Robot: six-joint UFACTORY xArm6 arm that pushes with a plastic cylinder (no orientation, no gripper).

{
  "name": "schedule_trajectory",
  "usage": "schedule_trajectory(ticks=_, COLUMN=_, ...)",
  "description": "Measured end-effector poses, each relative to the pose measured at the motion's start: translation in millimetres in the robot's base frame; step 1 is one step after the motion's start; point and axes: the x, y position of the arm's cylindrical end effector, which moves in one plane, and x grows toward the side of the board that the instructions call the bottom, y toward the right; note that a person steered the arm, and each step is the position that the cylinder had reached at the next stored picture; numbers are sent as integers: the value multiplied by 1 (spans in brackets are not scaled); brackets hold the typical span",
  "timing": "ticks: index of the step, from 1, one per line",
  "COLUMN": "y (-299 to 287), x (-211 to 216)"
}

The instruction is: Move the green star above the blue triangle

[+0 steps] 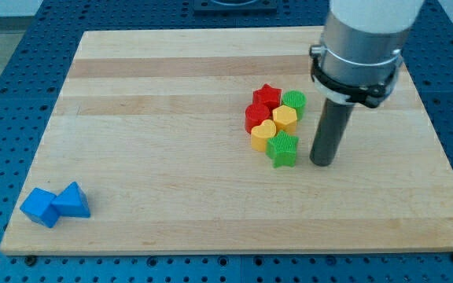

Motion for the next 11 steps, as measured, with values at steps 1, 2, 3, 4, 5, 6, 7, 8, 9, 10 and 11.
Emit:
schedule_trajectory(ticks=1, y=-28, x=-5)
schedule_trajectory(ticks=2, y=-60, x=-7)
schedule_trajectory(ticks=3, y=-86, x=-7)
schedule_trajectory(ticks=4, y=-117, x=-8)
schedule_trajectory(ticks=5, y=-158, x=-10)
schedule_trajectory(ticks=6, y=-198, x=-16)
schedule_trajectory(ticks=7, y=-220, x=-42)
schedule_trajectory(ticks=8, y=-239, x=-60)
schedule_trajectory(ticks=9, y=-261, x=-60)
schedule_trajectory(ticks=10, y=-286, x=-66)
schedule_trajectory(ticks=11, y=-295, x=-67)
